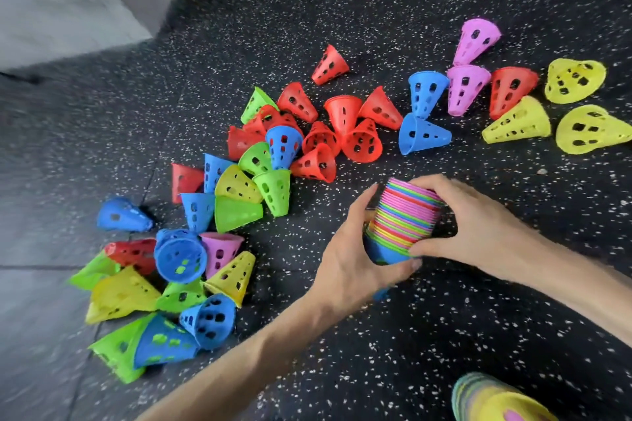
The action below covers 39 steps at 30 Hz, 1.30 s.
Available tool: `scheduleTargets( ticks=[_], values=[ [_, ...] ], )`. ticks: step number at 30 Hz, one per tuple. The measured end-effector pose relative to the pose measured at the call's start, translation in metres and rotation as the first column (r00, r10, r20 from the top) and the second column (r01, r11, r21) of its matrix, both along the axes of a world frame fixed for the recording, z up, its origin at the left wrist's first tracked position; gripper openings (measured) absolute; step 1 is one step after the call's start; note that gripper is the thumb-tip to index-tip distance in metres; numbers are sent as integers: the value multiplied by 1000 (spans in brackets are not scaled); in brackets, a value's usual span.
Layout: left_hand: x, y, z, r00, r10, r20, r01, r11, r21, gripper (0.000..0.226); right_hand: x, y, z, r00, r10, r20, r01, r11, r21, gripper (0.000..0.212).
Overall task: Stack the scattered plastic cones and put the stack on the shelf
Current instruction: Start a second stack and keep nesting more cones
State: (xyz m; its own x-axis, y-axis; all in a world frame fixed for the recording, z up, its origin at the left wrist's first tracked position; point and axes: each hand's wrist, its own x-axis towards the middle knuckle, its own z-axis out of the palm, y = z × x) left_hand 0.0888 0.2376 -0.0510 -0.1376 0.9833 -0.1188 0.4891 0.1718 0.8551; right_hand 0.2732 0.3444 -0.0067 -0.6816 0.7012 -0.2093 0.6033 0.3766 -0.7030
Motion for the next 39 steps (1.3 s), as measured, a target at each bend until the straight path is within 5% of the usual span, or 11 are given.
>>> scheduleTargets(
  ticks=[6,16,20,24,28,32,35,39],
  values=[
    [-18,-13,9,999,29,13,-30,1000,9,115,-17,-17,0,997,37,-61,-37,999,7,109],
    [-16,-35,6,997,36,63,-37,999,22,108,-12,-30,-1,998,24,-63,-18,996,91,97],
    [-20,-41,10,997,71,42,-74,994,75,94,-15,-33,-2,997,-20,-78,31,989,145,98],
    [-53,-46,16,937,347,52,-350,920,179,51,-17,-23,0,990,-94,-103,108,985,138,97],
    [-120,-49,1,732,654,-190,-609,753,249,37,-18,-17,3,985,-131,-114,144,983,113,95],
    [-159,-45,2,572,558,-600,-607,781,148,50,-19,-17,1,986,-128,-111,140,984,112,96],
    [-179,-37,11,595,454,-663,-519,847,115,53,-18,-16,1,986,-132,-99,142,984,106,97],
    [-190,-31,12,700,520,-490,-514,843,160,50,-18,-17,1,984,-142,-104,153,982,107,97]
  ],
)
